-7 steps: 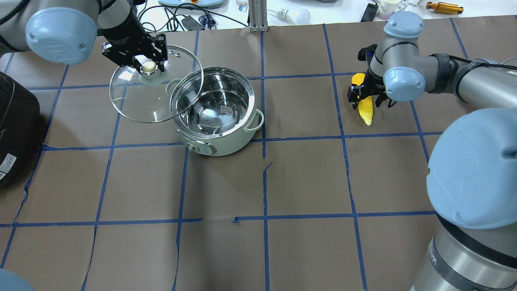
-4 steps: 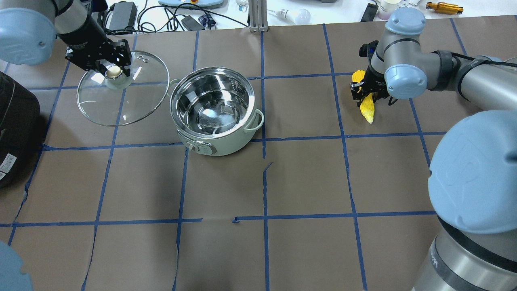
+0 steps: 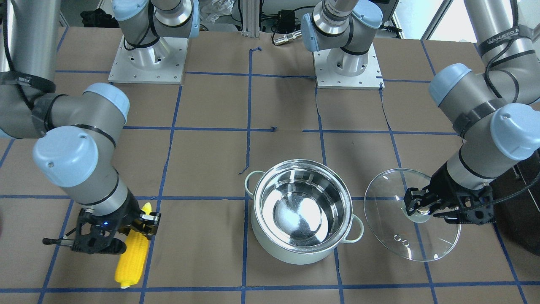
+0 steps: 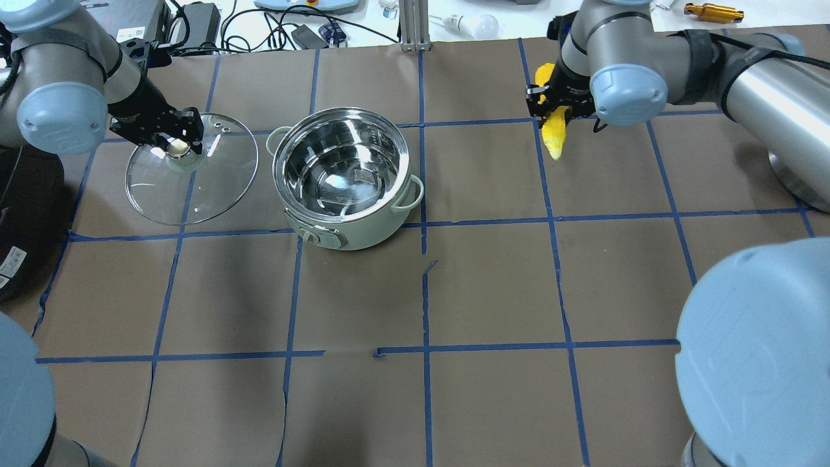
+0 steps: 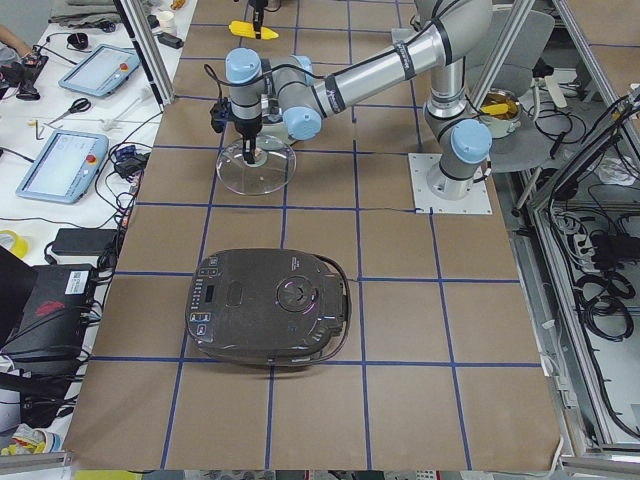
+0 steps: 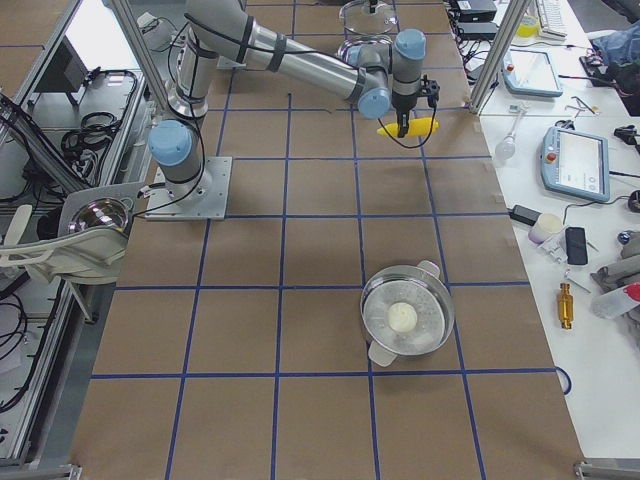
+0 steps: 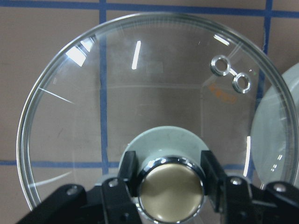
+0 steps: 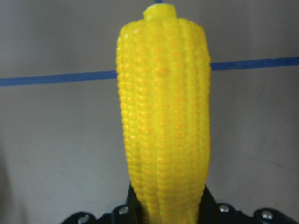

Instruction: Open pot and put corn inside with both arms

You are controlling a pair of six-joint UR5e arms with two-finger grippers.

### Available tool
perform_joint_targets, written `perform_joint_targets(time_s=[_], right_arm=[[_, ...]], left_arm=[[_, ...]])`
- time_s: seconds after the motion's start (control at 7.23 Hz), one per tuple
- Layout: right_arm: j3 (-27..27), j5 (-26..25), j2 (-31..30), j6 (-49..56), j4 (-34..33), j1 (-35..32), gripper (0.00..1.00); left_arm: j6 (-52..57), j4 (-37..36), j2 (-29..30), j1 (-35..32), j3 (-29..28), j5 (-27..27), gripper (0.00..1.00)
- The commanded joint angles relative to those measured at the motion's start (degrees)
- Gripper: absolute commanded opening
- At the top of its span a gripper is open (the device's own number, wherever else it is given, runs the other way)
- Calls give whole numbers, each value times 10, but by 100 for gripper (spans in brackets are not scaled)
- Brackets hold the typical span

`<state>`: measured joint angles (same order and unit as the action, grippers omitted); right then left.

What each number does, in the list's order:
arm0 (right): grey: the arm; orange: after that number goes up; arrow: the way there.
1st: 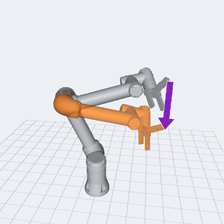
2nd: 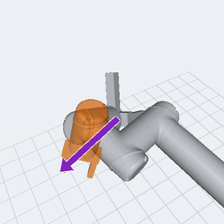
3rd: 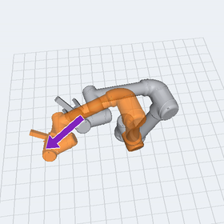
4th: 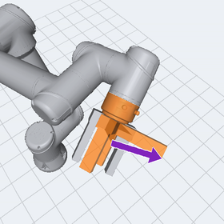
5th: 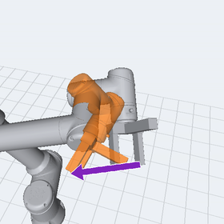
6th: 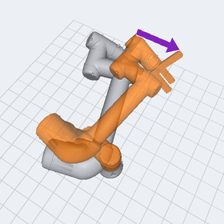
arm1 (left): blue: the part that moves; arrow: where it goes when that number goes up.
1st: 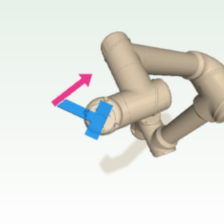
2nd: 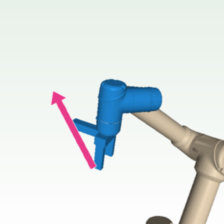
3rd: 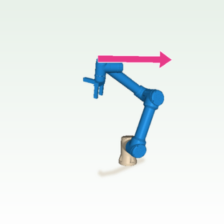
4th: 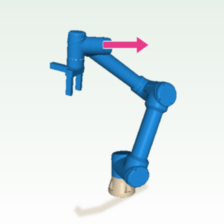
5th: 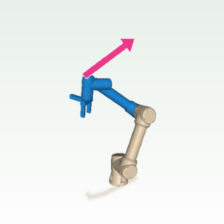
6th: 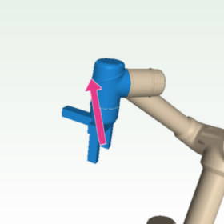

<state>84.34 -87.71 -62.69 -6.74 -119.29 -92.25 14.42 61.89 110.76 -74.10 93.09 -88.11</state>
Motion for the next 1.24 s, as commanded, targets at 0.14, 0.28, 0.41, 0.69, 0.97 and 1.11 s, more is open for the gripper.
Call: perform_joint_targets(time_s=[0.14, 0.28, 0.41, 0.69, 0.97, 1.11], right_arm=[[-138, -5, 4, -188, 141, -153, 0], [-147, -8, 17, -227, 136, -191, 0], [-156, -9, 33, -260, 131, -218, 0], [-161, -15, 65, -302, 111, -263, 0], [-164, -48, 92, -303, 107, -302, 0], [-163, -47, 94, -302, 100, -302, 0]], left_arm=[[35, -28, 31, 38, 10, 6, 2], [37, -37, 45, 39, 9, 6, 1], [39, -55, 56, 39, 10, 6, 1], [44, -66, 65, 41, 10, -1, 1], [42, -66, 68, 41, 22, -1, 2], [42, -67, 68, 41, 28, -1, 9]])
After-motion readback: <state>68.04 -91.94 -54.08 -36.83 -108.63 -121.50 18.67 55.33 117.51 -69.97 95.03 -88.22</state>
